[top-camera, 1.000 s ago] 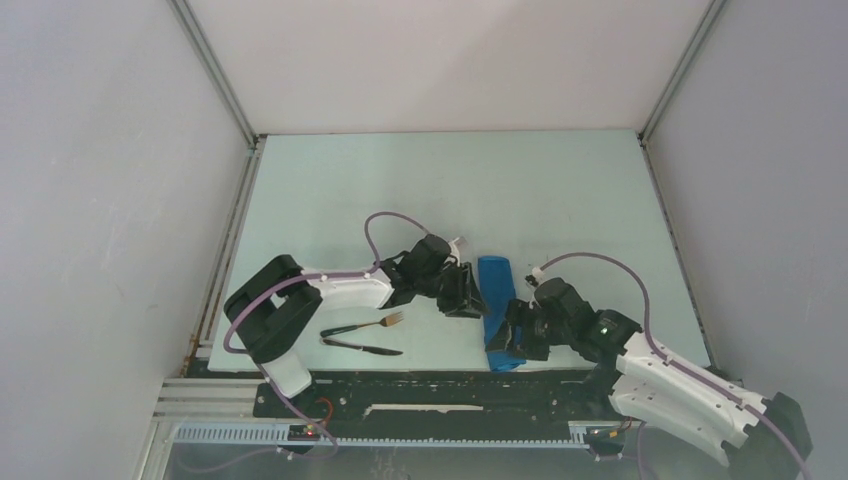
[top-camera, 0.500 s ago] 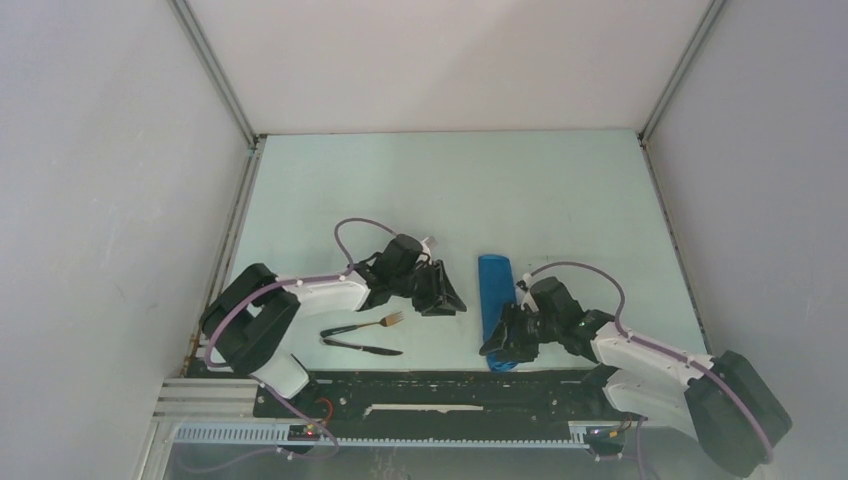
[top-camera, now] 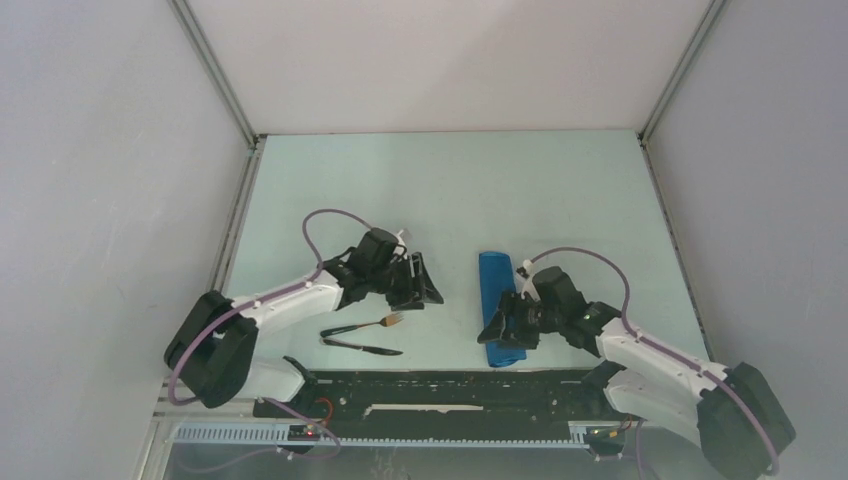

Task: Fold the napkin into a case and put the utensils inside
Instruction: Rotate the smaller rectangle-folded napkin at the center of the board.

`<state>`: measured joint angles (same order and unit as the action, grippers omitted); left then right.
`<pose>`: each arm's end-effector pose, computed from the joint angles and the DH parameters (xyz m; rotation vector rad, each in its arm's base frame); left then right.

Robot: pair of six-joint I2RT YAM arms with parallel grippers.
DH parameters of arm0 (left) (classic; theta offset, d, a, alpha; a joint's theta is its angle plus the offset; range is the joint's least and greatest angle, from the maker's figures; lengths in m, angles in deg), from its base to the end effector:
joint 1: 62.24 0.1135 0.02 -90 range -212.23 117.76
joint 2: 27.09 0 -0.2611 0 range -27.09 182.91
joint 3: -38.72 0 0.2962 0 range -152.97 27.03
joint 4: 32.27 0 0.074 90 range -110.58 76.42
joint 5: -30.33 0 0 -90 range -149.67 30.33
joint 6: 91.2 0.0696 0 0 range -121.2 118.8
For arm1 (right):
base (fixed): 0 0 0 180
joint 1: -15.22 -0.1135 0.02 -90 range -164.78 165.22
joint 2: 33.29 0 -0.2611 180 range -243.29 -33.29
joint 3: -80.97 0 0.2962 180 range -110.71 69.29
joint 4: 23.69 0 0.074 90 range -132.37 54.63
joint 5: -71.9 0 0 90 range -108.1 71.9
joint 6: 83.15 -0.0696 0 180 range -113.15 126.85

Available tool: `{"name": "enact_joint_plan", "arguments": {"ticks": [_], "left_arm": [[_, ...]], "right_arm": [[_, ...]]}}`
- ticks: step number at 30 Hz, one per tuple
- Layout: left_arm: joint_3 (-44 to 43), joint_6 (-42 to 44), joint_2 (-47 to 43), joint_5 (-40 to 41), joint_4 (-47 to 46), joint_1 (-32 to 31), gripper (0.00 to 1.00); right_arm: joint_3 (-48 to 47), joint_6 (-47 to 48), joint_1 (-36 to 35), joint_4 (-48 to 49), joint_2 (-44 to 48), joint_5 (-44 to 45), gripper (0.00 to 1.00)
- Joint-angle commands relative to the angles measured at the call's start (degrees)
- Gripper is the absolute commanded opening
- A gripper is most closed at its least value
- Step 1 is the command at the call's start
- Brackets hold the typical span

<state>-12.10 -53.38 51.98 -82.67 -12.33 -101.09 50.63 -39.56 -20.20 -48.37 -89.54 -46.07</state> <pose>0.2348 -0.2241 0.1268 -0.1045 2.6932 -1.1153 0.1664 0.1584 0.0965 0.0188 2.7139 1.1429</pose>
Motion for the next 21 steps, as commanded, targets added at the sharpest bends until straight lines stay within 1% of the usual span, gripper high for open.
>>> {"name": "enact_joint_plan", "arguments": {"ticks": [1,2,4,6,9,11,13,14,17,21], "left_arm": [[-4.9,9.8,-3.4,1.0,6.5,1.4,0.63],[-6.3,9.4,-1.8,-2.1,4.0,1.4,0.59],[-8.3,5.1,2.4,-9.0,-6.1,1.1,0.46],[-11.3,0.1,7.8,-12.3,-16.1,0.3,0.36],[-17.3,-5.6,17.6,-15.0,-24.9,-1.7,0.25],[-21.1,-9.6,25.4,-16.9,-30.8,-2.9,0.21],[-24.4,-13.5,30.1,-17.9,-36.0,-3.6,0.17],[-25.9,-14.6,33.3,-18.1,-38.9,-4.0,0.16],[-31.5,-14.9,40.0,-18.3,-39.4,-4.7,0.13],[-33.2,-17.2,47.2,-18.2,-41.5,-3.1,0.11]], "right_arm": [[-4.5,3.2,1.3,-3.4,4.4,-0.8,0.72],[-4.4,2.8,2.8,-1.8,4.7,-3.3,0.73],[-4.4,2.5,5.5,1.4,5.1,-6.6,0.75],[-4.0,2.8,8.2,3.2,4.5,-8.8,0.75],[-2.7,3.9,12.8,4.8,2.8,-13.0,0.73],[-1.2,4.9,14.7,6.6,2.1,-15.4,0.71],[0.2,5.5,15.8,9.0,0.9,-18.2,0.68],[1.0,5.5,15.9,10.5,0.2,-19.5,0.68],[3.2,4.3,15.8,16.6,-1.9,-22.4,0.67],[5.7,4.2,16.9,20.9,-4.8,-23.0,0.67]]}}
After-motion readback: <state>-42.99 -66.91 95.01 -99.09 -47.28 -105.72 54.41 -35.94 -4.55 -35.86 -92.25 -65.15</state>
